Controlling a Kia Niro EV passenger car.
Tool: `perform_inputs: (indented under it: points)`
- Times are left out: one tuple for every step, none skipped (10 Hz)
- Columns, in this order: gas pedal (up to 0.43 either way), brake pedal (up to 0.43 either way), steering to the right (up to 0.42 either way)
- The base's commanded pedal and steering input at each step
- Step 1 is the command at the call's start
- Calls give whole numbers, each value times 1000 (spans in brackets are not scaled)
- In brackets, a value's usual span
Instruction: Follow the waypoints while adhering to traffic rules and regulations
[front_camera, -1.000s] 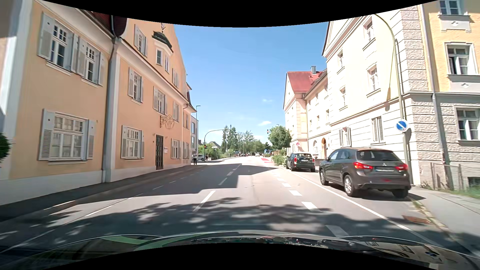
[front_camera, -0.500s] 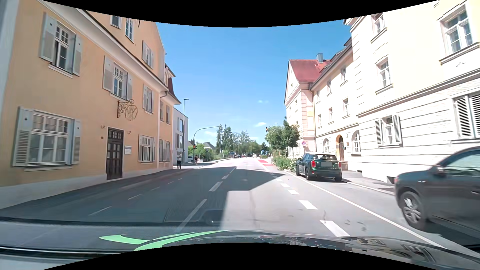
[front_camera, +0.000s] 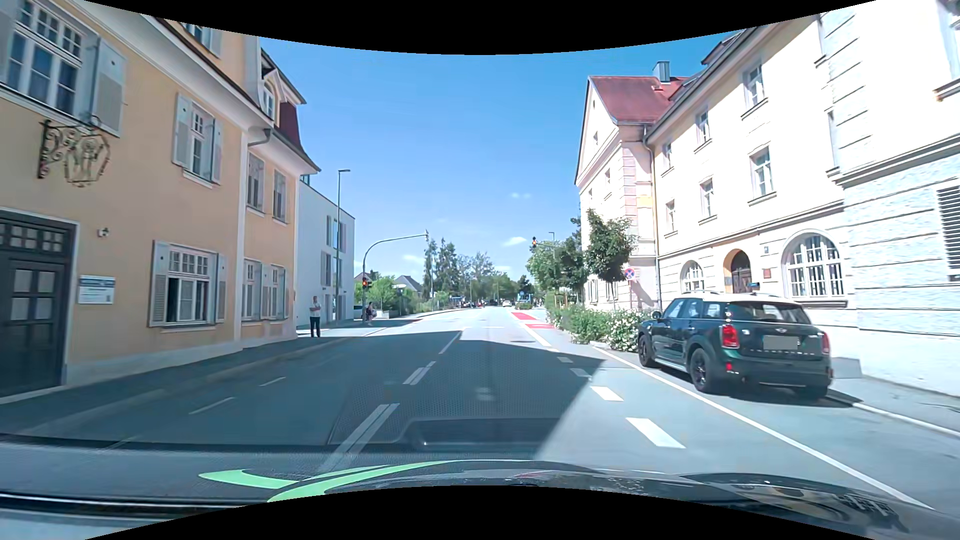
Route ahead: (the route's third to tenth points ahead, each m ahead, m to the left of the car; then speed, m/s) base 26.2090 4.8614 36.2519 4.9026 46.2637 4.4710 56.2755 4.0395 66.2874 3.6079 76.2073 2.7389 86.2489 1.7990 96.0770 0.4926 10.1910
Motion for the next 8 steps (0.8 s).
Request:
perform_inputs:
  points:
    - [0,293,6]
    - [0,293,6]
    - [0,293,5]
    - [0,293,6]
    - [0,293,5]
    - [0,293,5]
    - [0,293,5]
    - [0,293,5]
